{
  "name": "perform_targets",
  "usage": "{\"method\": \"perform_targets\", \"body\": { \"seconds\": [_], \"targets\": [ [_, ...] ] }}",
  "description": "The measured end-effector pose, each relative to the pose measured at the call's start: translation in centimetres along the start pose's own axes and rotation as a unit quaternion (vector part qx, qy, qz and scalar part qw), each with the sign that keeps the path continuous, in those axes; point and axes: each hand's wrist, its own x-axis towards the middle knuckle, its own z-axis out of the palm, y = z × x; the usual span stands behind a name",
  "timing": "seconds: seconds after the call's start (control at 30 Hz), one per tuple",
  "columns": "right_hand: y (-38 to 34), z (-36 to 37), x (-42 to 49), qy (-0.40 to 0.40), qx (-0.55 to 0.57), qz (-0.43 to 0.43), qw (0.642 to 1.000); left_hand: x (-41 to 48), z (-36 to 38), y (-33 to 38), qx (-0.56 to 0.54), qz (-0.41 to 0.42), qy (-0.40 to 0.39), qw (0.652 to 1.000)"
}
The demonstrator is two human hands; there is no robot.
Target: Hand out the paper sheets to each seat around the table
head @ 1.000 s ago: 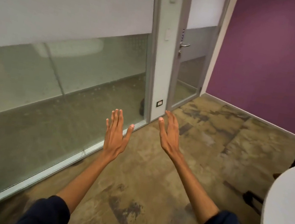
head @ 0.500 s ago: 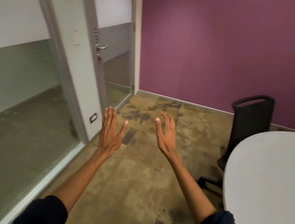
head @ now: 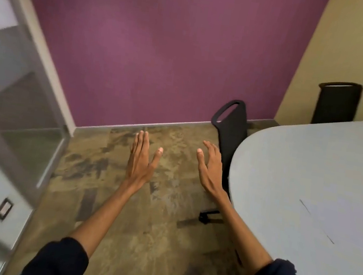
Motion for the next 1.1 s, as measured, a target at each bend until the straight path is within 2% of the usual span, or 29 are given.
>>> {"method": "perform_targets", "body": {
  "seconds": [0.27,0.6,0.77,0.87,1.1],
  "targets": [
    [6.5,-7.7,3.9,0.124,-0.067,0.08,0.987,7.4,10.4,6.8,-0.078,0.09,-0.093,0.989],
    [19.1,-17.0,8.7,0.244,-0.109,0.182,0.946,14.5,26.4,18.1,-0.122,0.185,-0.218,0.95],
    [25.4,-22.5,10.2,0.296,-0.121,0.237,0.917,17.2,34.9,24.8,-0.123,0.2,-0.299,0.925],
    [28.6,-26.3,9.9,0.32,-0.147,0.265,0.897,17.5,38.9,29.0,-0.138,0.242,-0.329,0.902],
    [34.2,-33.4,6.5,0.374,-0.152,0.39,0.828,16.3,46.5,37.1,-0.144,0.311,-0.379,0.86]
  ]
}}
